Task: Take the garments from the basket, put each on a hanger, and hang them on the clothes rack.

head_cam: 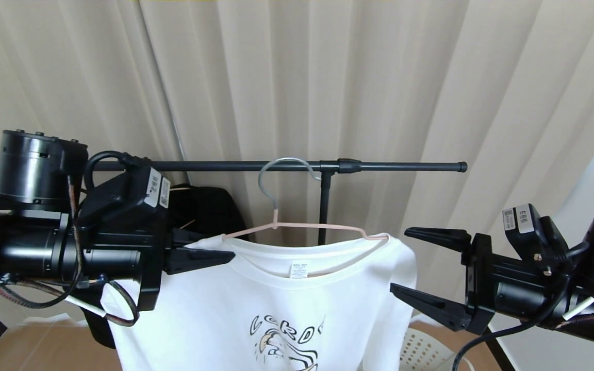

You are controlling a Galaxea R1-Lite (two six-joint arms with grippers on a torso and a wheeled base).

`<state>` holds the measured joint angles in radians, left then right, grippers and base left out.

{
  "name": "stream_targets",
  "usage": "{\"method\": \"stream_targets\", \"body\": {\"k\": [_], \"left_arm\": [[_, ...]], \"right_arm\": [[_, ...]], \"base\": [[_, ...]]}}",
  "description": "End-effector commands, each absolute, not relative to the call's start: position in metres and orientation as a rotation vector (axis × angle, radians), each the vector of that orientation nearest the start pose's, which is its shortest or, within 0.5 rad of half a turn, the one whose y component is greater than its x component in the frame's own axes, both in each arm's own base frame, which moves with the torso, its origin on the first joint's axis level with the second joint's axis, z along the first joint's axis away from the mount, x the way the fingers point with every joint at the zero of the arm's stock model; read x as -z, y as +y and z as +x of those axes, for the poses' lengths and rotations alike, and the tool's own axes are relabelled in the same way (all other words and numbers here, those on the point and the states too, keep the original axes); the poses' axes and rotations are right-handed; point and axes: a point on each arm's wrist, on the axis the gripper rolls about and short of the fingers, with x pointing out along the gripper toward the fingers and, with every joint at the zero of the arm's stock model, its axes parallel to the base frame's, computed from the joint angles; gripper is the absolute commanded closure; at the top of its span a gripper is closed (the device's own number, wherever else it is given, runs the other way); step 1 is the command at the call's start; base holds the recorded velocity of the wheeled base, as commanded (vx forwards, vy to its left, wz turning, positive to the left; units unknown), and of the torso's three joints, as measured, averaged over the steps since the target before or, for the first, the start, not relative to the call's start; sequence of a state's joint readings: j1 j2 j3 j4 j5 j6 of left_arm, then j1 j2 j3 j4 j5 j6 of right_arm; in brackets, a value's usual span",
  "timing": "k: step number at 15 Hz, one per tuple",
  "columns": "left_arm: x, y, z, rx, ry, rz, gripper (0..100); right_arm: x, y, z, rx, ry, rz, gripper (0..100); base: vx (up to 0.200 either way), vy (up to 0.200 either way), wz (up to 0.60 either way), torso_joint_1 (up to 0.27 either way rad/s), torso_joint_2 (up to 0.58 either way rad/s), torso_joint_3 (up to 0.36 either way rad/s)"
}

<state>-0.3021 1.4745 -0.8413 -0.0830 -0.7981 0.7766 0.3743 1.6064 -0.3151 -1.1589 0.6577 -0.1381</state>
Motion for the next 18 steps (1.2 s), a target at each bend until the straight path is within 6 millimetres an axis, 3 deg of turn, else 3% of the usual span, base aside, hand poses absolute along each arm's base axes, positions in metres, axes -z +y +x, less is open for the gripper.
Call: {"method": "stream_targets", "body": {"k": [1,9,18], "left_arm": [[-0.204,-0.076,0.206,1.182,0.094,0.519,100],[-0.195,-0.061,0.183,1.119,0.074,0.483,100],[-0.201,-0.059,0.175,1.11,0.045,0.492,100]], "right_arm": [[-0.138,0.093,0.211,-1.021,0.072,-0.113,0],[-0.099,0.08,0.237,-0.96,0.132,-0.289,0],[-0.093,0.08,0.235,-0.97,0.137,-0.326,0]], "base": [[0.0,0.0,0.0,0.0,0.0,0.0],[0.0,0.0,0.0,0.0,0.0,0.0],[0.0,0.0,0.0,0.0,0.0,0.0]]}}
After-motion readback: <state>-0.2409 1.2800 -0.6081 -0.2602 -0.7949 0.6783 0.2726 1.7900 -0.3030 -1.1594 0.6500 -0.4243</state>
